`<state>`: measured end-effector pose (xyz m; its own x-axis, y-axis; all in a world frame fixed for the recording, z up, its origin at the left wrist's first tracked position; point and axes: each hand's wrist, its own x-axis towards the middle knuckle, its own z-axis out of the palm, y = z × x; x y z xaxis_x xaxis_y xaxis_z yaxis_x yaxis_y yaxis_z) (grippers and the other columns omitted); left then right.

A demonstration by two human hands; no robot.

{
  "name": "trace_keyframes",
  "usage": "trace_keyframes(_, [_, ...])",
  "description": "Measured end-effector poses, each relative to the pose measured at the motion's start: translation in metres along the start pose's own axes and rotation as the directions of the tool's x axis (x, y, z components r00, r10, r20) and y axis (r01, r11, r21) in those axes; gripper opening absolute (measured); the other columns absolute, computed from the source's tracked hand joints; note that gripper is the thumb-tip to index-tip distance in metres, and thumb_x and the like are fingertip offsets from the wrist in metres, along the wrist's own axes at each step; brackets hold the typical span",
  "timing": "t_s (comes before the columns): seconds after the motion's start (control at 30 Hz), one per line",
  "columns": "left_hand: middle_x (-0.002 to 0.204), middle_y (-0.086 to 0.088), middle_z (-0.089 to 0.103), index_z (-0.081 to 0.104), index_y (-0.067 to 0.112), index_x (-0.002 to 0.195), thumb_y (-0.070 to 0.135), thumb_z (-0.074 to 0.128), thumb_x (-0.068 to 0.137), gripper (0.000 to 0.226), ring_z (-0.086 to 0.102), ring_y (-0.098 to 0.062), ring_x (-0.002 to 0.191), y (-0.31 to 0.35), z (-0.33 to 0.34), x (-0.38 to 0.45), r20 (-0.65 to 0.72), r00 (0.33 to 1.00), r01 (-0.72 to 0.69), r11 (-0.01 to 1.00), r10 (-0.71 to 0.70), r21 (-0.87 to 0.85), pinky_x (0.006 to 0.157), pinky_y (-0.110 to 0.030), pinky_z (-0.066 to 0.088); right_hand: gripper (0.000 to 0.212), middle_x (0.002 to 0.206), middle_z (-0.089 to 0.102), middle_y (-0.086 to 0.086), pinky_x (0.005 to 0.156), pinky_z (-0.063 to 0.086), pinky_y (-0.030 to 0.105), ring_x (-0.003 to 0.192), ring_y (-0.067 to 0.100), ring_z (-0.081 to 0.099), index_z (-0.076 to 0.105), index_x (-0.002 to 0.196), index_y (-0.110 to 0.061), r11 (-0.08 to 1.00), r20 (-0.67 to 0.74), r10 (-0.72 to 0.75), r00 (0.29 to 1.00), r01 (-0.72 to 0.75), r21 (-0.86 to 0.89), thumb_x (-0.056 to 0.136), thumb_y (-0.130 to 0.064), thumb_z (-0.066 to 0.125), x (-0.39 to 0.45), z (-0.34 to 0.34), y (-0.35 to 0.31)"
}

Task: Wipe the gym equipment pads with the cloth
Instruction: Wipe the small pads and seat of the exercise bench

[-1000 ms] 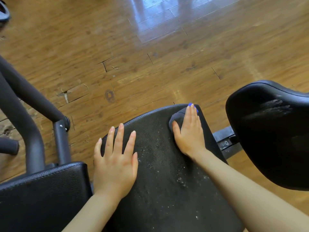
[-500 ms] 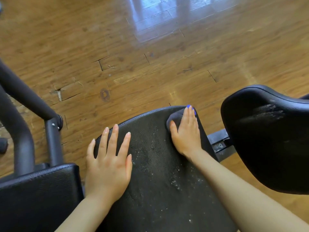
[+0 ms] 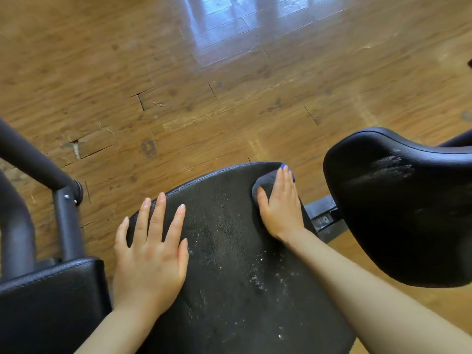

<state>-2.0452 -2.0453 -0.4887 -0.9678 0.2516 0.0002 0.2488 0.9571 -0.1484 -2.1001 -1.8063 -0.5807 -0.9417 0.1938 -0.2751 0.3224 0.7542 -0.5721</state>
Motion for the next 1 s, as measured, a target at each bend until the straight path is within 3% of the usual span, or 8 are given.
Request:
trace_keyframes(0.17, [0.154, -0.018, 0.033, 0.053, 0.013, 0.138, 0.034, 0.035, 0.091, 0.055, 0.034, -0.037, 0.139, 0.001, 0.001, -0.001, -0.021, 1.0, 0.003, 1.0, -0.004, -0.009, 0.106, -0.059, 0.028, 0.084, 0.16, -0.011, -0.005, 0.118, -0.004, 0.023, 0.145, 0.005, -0.012, -0.006, 0.153, -0.015, 0.998, 0.079, -0.065, 0.995, 0.062, 0.031, 0.086, -0.058, 0.021, -0.086, -0.012, 0.029])
trace_keyframes(0.43, [0.153, -0.018, 0.033, 0.053, 0.013, 0.139, 0.034, 0.036, 0.09, 0.055, 0.035, -0.037, 0.139, 0.001, 0.003, 0.001, -0.019, 1.0, -0.001, 1.0, 0.001, 0.019, 0.106, -0.059, 0.028, 0.073, 0.161, -0.001, 0.012, 0.119, -0.003, 0.03, 0.148, 0.021, -0.005, 0.003, 0.151, -0.001, 0.996, 0.011, 0.08, 0.997, -0.081, 0.037, 0.1, -0.037, 0.039, 0.018, 0.0, 0.012])
trace_keyframes(0.63, [0.154, -0.02, 0.03, 0.049, 0.011, 0.141, 0.034, 0.034, 0.091, 0.057, 0.031, -0.039, 0.141, 0.001, 0.002, -0.001, 0.003, 1.0, -0.018, 0.999, 0.018, 0.028, 0.108, -0.06, 0.025, 0.076, 0.161, -0.009, 0.0, 0.12, 0.0, 0.029, 0.147, 0.011, -0.009, -0.005, 0.153, -0.012, 0.997, 0.054, -0.023, 0.998, 0.019, 0.073, 0.099, -0.038, 0.041, -0.063, -0.01, 0.037])
trace_keyframes(0.87, [0.155, -0.02, 0.028, 0.046, 0.015, 0.144, 0.035, 0.032, 0.092, 0.057, 0.027, -0.038, 0.143, -0.001, 0.001, 0.002, 0.041, 0.998, -0.048, 0.998, 0.046, 0.043, 0.111, -0.059, 0.022, 0.073, 0.16, -0.005, 0.011, 0.119, -0.004, 0.031, 0.148, 0.02, -0.008, -0.001, 0.151, -0.002, 0.999, 0.034, 0.021, 0.999, -0.022, 0.025, 0.1, -0.035, 0.039, 0.009, -0.004, 0.021])
trace_keyframes(1.0, [0.155, -0.018, 0.03, 0.049, 0.019, 0.142, 0.037, 0.034, 0.091, 0.056, 0.028, -0.037, 0.143, 0.0, 0.002, 0.01, 0.049, 0.998, -0.033, 0.999, 0.032, 0.014, 0.112, -0.057, 0.02, 0.075, 0.161, -0.005, 0.004, 0.119, -0.001, 0.028, 0.147, 0.013, -0.009, -0.002, 0.152, -0.008, 0.996, 0.014, -0.041, 0.999, 0.04, 0.081, 0.098, -0.041, 0.037, -0.025, -0.003, 0.026])
